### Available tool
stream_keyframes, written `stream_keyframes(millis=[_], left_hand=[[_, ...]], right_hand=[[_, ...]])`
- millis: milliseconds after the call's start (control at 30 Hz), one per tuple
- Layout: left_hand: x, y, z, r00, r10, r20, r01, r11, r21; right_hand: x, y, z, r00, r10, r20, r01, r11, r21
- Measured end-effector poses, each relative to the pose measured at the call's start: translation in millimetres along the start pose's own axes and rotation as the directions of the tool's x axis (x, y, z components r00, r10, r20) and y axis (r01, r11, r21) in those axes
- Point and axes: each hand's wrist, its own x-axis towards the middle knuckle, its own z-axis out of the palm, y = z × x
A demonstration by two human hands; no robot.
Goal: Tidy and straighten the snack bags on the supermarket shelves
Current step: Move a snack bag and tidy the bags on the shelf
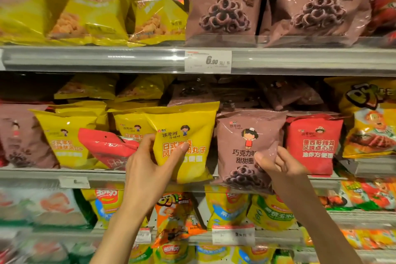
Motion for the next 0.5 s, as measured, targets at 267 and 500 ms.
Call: stream_keyframes(millis=[267,500], left_hand=[[-12,-12,-54,0.992,-0.014,-0.123,0.008,0.999,-0.046],[-5,-26,-72,0.989,-0.06,-0.134,0.05,0.996,-0.08]], right_hand=[[12,-13,42,0.996,-0.05,0.078,0.052,0.998,-0.025],[30,-14,100,0.994,-0.089,0.071,0.093,0.994,-0.06]])
